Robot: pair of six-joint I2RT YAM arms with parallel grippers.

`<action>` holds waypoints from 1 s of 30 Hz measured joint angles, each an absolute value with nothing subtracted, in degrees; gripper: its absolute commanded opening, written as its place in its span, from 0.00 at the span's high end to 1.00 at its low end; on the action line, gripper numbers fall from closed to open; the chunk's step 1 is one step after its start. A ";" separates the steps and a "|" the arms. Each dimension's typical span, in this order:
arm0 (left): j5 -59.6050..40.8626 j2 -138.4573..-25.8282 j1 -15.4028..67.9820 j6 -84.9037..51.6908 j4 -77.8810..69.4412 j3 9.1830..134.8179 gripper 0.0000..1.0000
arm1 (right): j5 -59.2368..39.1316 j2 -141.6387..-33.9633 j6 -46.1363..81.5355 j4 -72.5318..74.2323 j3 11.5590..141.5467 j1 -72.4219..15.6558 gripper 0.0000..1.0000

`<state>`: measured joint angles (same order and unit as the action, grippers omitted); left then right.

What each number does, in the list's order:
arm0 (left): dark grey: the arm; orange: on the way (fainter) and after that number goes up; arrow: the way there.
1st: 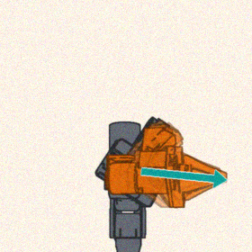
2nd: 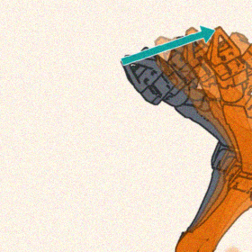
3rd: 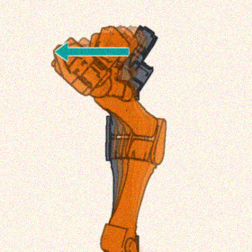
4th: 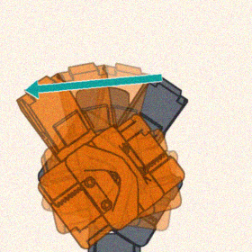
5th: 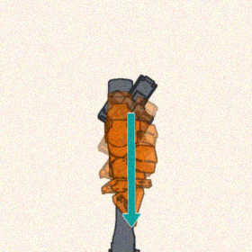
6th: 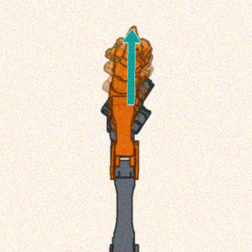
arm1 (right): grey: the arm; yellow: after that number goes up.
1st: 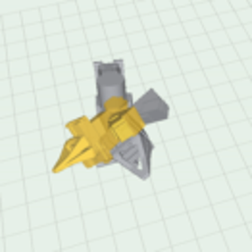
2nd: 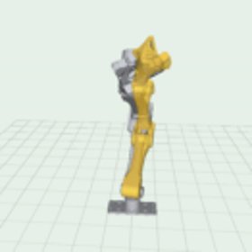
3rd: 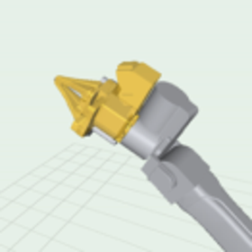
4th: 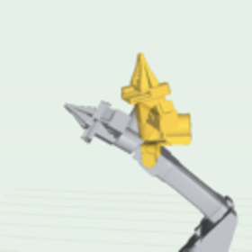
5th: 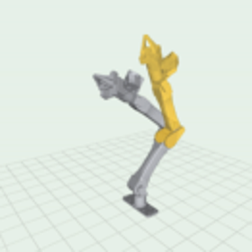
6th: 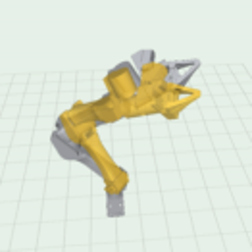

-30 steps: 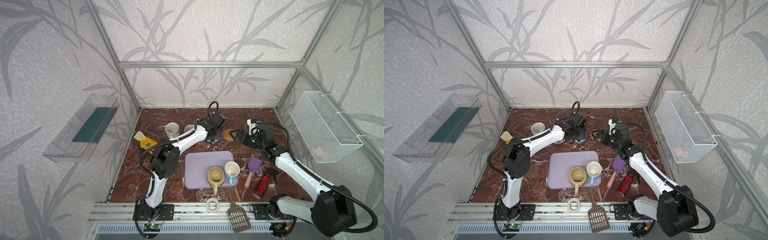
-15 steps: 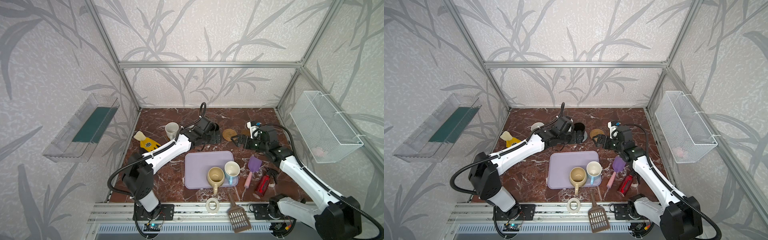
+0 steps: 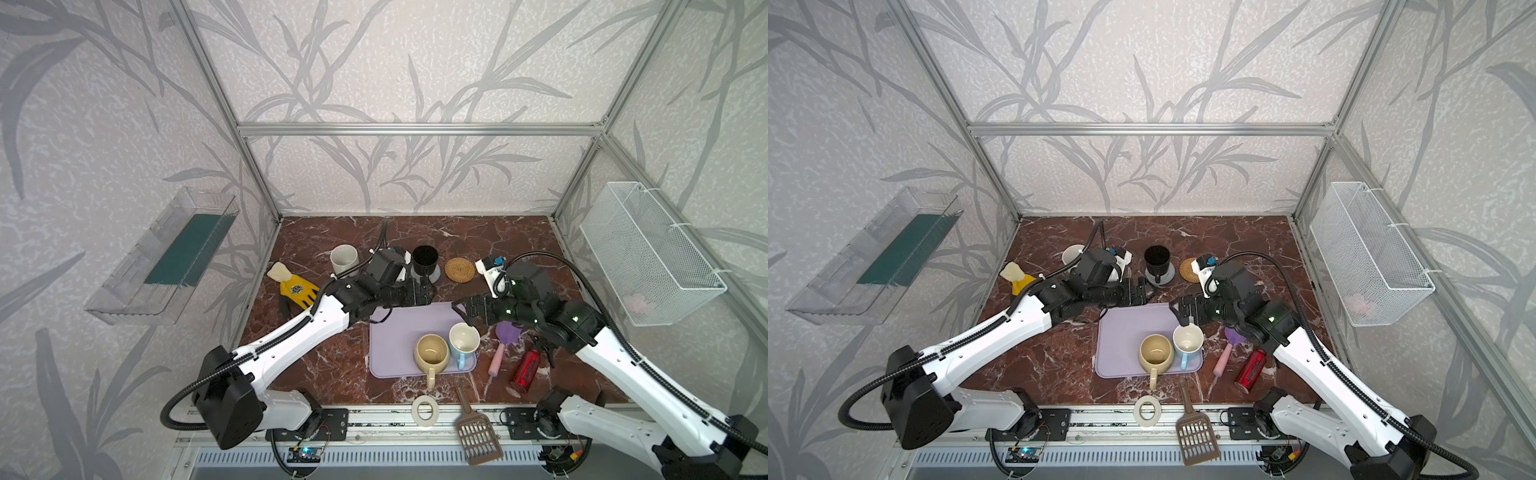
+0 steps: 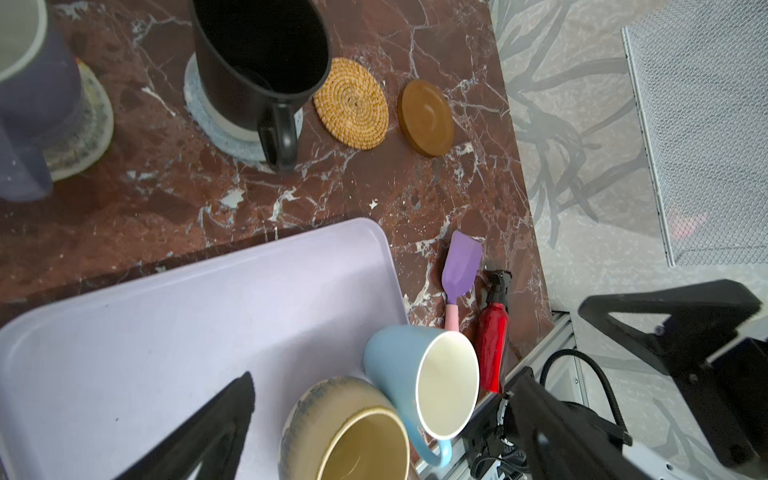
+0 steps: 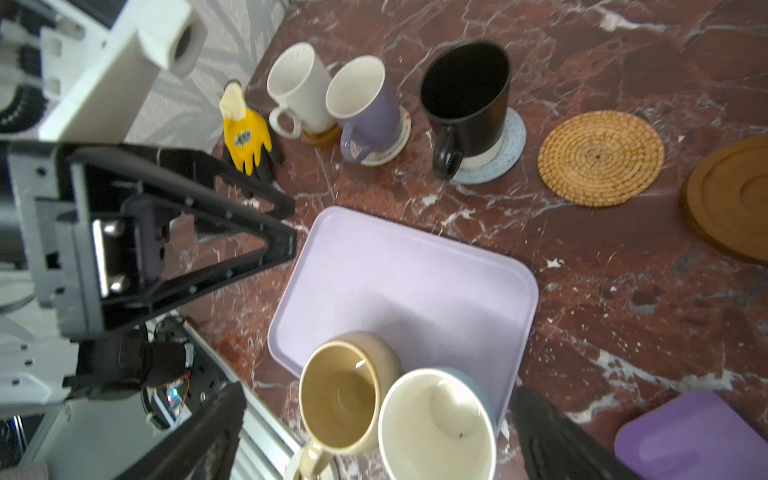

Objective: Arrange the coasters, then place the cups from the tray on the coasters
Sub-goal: 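Lower the right gripper into the tray toward the cream mug handle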

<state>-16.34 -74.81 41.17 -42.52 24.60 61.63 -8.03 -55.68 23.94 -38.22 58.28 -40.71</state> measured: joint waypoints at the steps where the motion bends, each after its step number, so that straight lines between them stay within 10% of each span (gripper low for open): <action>1: -16.82 -74.04 41.17 -42.70 24.93 60.99 0.01 | -6.85 -55.35 23.97 -39.29 58.59 -42.48 0.03; 30: -20.95 -57.95 41.12 -54.74 15.68 39.79 0.02 | 11.70 -63.68 40.99 -40.10 50.63 -76.49 0.35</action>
<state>-20.95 -57.95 41.12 -54.74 15.68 39.79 11.70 -63.68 40.99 -40.10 50.63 -76.49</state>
